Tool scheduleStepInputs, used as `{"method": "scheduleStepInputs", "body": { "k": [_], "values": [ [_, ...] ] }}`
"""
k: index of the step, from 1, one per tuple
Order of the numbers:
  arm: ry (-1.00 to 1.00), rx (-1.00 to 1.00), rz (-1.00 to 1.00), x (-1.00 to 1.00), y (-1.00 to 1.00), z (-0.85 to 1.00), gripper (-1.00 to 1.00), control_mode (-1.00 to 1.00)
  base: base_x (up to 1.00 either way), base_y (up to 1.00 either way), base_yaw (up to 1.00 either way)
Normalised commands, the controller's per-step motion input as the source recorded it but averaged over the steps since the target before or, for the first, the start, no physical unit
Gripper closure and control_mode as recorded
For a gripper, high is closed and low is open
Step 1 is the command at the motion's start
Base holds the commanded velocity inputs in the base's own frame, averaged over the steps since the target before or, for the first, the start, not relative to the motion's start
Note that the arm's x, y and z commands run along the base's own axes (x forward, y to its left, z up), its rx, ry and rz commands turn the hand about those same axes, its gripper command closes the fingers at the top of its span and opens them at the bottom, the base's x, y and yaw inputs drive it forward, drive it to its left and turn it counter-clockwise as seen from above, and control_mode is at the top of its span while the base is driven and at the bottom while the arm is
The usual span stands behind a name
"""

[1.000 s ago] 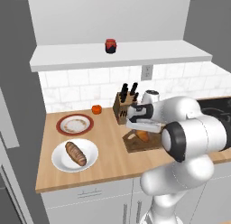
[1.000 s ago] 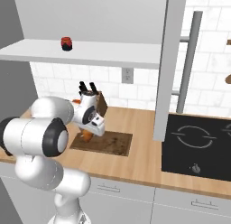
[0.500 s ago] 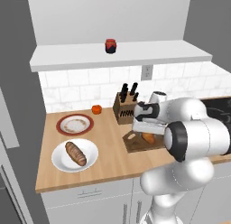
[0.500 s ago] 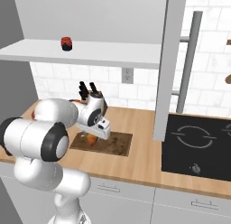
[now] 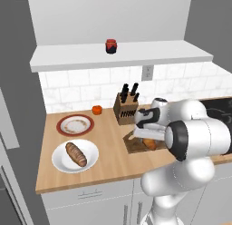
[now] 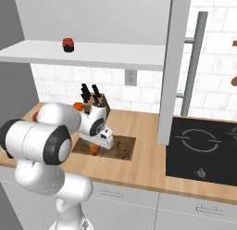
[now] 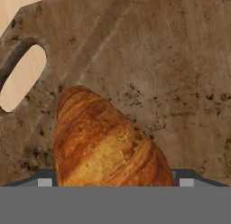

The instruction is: From the different types of pastries on the counter, select a croissant and place it on the cutting board. Then retrieve a jar of jam from the cabinet and place it alongside the croissant on the cutting board.

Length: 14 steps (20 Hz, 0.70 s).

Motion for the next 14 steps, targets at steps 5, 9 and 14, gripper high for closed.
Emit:
{"method": "scheduleStepInputs", "body": {
  "k": [5,9,14],
  "values": [
    [0.00,0.00,0.00,0.32,0.00,-0.18,1.00,-1.00,0.00,0.00,0.00],
    [0.00,0.00,0.00,0.09,0.00,-0.12,1.00,-1.00,0.00,0.00,0.00],
    [0.00,0.00,0.00,-0.02,-0.01,-0.12,1.00,-1.00,0.00,0.00,0.00]
  ]
}}
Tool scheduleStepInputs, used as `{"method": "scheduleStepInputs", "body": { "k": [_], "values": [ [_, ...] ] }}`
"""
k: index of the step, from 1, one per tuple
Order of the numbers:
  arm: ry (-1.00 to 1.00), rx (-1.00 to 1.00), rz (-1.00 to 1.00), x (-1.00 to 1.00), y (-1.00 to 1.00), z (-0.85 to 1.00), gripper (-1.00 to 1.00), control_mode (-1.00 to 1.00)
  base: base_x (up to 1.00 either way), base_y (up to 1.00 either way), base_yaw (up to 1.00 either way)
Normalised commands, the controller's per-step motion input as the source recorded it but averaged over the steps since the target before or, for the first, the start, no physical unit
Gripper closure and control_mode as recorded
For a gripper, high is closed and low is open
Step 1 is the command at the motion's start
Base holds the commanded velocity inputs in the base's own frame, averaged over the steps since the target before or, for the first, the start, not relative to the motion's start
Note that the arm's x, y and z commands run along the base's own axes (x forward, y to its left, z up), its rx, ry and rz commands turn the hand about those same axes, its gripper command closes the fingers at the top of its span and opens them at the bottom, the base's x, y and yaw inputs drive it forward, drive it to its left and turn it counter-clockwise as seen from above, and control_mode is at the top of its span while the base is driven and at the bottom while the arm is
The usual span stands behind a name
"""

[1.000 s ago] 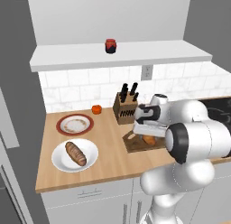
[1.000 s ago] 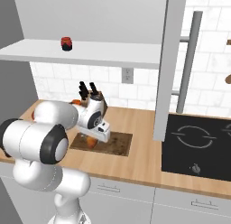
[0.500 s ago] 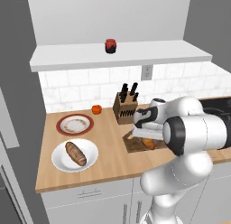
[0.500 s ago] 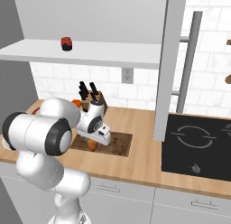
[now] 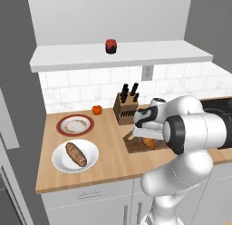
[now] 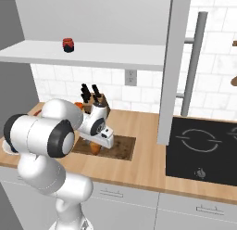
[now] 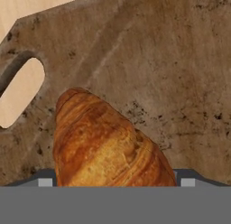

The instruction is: From the different types of pastries on the counter, select a croissant and place it on the cutting board. Then retrieve a jar of jam from the cabinet and place it alongside the croissant on the cutting board.

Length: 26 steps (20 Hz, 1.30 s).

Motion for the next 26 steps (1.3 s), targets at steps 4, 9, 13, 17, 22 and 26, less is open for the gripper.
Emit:
{"method": "scheduleStepInputs", "body": {
  "k": [4,9,13,17,22,26],
  "values": [
    [0.00,0.00,0.00,0.00,-0.01,-0.04,-1.00,-1.00,0.00,0.00,0.00],
    [0.00,0.00,0.00,0.00,-0.01,-0.14,-1.00,-1.00,0.00,0.00,0.00],
    [-0.02,0.00,0.00,0.02,0.00,0.00,-1.00,-1.00,0.00,0.00,0.00],
    [-0.02,0.01,0.01,0.06,-0.03,0.00,-1.00,-1.00,0.00,0.00,0.00],
    [0.00,0.05,0.03,0.03,-0.05,0.09,-1.00,-1.00,0.00,0.00,0.00],
    [-0.03,0.03,0.04,0.08,-0.01,0.21,-1.00,-1.00,0.00,0.00,0.00]
  ]
}}
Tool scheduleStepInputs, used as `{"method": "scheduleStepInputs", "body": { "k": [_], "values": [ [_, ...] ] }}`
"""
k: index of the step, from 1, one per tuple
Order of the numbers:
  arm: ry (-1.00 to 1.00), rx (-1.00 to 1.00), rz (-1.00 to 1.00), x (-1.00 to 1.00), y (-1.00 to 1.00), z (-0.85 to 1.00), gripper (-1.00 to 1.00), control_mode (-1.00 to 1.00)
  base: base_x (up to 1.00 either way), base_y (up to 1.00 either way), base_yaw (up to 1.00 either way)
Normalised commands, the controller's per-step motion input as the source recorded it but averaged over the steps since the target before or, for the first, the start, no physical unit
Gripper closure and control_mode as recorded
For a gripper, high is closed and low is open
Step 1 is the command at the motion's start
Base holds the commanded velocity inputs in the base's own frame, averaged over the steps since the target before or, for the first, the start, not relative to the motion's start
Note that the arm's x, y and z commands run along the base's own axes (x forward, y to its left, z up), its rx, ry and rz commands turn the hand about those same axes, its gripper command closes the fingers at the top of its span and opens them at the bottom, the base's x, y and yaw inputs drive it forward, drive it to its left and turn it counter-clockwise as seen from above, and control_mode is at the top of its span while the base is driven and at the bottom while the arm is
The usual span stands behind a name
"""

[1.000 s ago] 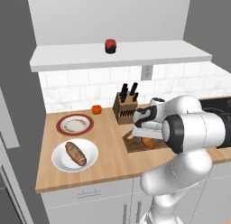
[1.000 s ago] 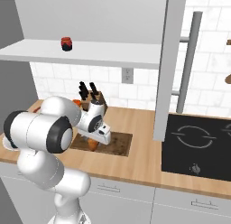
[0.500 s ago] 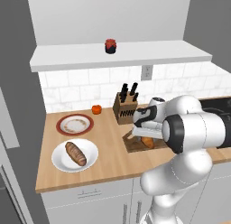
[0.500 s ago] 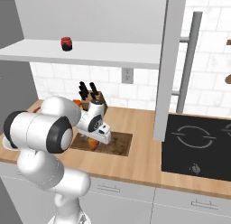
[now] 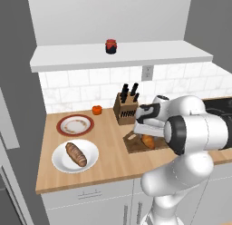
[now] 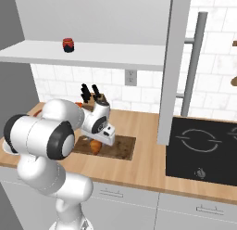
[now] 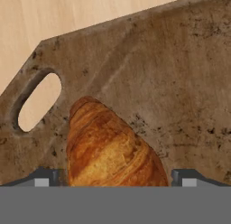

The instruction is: From the different types of pastries on the counter, select a croissant and place it on the cutting board. Then retrieve a jar of jam from the cabinet and place it alongside the croissant on the cutting board.

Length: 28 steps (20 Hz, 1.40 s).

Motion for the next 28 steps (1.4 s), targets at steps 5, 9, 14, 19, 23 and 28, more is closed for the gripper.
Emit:
{"method": "scheduleStepInputs", "body": {
  "k": [5,9,14,19,23,28],
  "values": [
    [-0.10,0.00,0.10,0.02,0.00,0.25,-1.00,-1.00,0.00,0.00,0.00],
    [-0.16,0.00,0.13,-0.06,0.00,0.24,-1.00,-1.00,0.00,0.00,0.00],
    [-0.13,0.00,0.10,-0.51,0.00,0.59,-1.00,-1.00,0.00,0.00,0.00],
    [-0.03,0.01,0.08,-0.49,0.00,0.52,-1.00,-1.00,0.00,0.00,0.00],
    [0.01,0.07,0.03,-0.33,0.04,0.67,-1.00,-1.00,0.00,0.00,0.00],
    [0.11,0.09,0.03,-0.25,0.16,0.72,-1.00,-1.00,0.00,0.00,0.00]
  ]
}}
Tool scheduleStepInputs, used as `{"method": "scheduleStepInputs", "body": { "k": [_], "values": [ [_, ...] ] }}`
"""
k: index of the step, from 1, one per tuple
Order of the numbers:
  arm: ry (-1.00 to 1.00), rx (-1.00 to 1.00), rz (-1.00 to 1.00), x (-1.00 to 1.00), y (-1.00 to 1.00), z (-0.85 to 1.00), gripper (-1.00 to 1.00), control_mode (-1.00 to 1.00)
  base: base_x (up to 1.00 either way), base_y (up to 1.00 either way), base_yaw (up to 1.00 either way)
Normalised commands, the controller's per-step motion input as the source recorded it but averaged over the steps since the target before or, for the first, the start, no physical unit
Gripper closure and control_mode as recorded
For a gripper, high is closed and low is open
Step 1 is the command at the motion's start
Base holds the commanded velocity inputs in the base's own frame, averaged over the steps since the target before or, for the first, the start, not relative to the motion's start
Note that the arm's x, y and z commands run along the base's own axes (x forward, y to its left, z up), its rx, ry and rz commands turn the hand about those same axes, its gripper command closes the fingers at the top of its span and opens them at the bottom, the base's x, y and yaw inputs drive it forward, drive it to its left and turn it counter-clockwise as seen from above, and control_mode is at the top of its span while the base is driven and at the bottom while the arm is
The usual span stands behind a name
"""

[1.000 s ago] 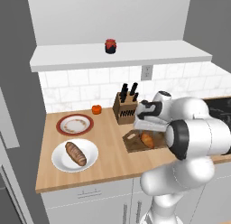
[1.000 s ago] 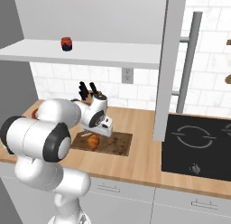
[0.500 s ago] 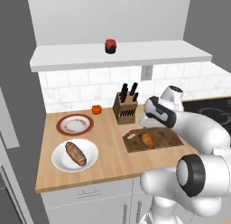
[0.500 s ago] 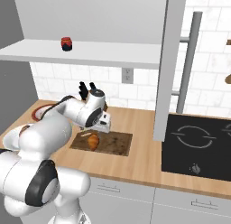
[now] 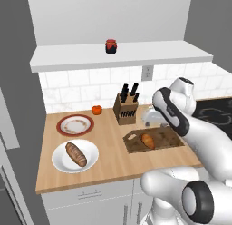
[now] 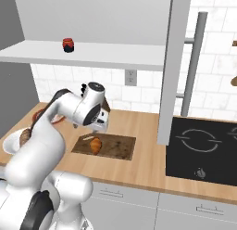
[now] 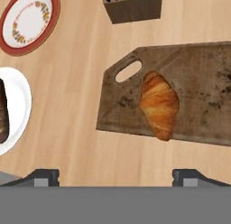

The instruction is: From the different types of pastries on the counter, select a croissant and place it on the cutting board. Then retrieve a jar of jam from the cabinet and place it alongside the croissant on the cutting board.

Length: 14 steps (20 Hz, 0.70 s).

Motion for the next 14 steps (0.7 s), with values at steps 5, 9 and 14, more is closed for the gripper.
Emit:
{"method": "scheduleStepInputs", "body": {
  "k": [5,9,14],
  "values": [
    [-0.02,0.02,0.00,-0.09,0.44,0.60,-1.00,-1.00,0.00,0.00,0.00],
    [-0.17,0.00,0.00,-0.10,0.45,0.63,-1.00,-1.00,0.00,0.00,0.00],
    [-0.42,-0.07,0.00,-0.38,0.17,0.45,-1.00,-1.00,0.00,0.00,0.00]
  ]
}}
